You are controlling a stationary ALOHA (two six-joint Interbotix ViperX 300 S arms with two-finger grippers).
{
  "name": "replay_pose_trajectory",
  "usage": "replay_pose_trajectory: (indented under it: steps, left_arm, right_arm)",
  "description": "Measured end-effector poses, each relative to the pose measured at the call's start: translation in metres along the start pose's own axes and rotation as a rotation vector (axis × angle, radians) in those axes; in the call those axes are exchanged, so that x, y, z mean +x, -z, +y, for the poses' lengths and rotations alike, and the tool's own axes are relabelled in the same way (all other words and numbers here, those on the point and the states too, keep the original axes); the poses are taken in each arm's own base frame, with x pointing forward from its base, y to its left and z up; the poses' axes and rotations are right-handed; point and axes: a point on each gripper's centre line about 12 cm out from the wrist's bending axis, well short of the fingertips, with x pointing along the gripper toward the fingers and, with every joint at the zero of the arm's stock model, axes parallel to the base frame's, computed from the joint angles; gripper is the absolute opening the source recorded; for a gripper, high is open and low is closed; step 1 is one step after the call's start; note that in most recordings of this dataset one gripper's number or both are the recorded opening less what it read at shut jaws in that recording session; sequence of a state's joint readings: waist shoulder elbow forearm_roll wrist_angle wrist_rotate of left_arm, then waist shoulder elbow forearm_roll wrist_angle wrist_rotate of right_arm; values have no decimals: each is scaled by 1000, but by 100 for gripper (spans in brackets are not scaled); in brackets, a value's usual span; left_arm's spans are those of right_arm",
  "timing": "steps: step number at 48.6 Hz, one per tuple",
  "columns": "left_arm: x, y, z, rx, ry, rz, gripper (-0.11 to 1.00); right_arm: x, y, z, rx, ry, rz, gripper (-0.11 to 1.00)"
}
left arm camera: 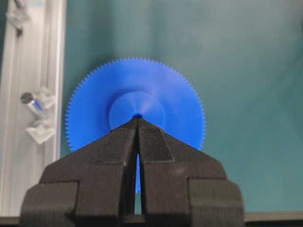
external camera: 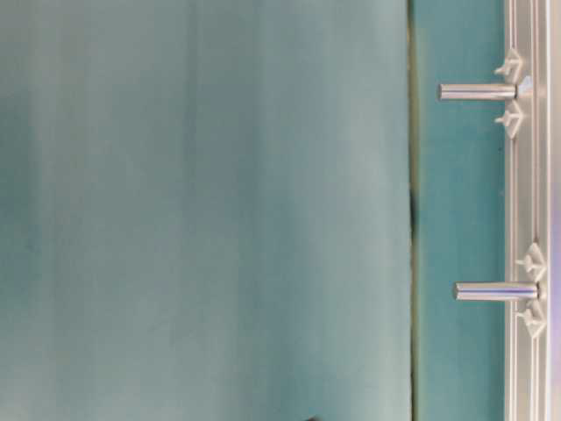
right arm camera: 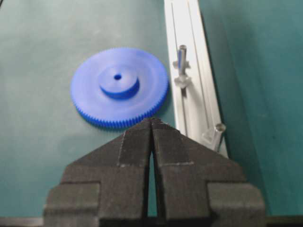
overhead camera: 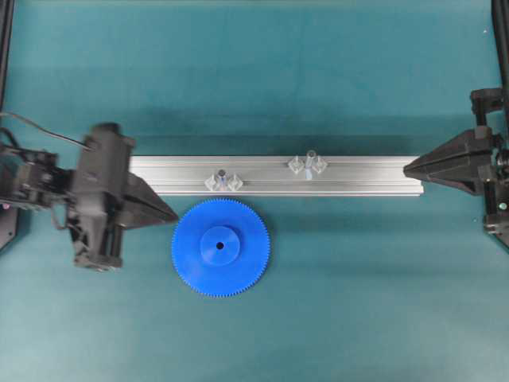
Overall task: Insert the large gear onto the shaft.
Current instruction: 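Move the left gripper over the blue gear's hub, fingers open, then lower the left gripper around the gear hub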
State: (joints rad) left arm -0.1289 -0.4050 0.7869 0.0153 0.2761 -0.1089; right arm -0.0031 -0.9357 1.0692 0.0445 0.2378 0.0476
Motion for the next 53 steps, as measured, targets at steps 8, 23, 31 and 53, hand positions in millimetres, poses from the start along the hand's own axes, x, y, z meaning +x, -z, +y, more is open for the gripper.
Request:
replay_pose_trajectory:
  steps: [8,23,31,53]
  left_arm:
    - [27,1,-1,10,-7,93,-1]
    - [58,7,0,10,-26,273,0]
    - [65,8,0,10,-33,337,3]
    - [103,7,-1,12,-47,482,18]
  right_arm:
    - [0,1,0,0,0,5,4]
    - [1,5,-1,1,3,14,4]
    - [2,10,-1,-1,4,24,4]
    - [2,14,-2,1,4,29,4]
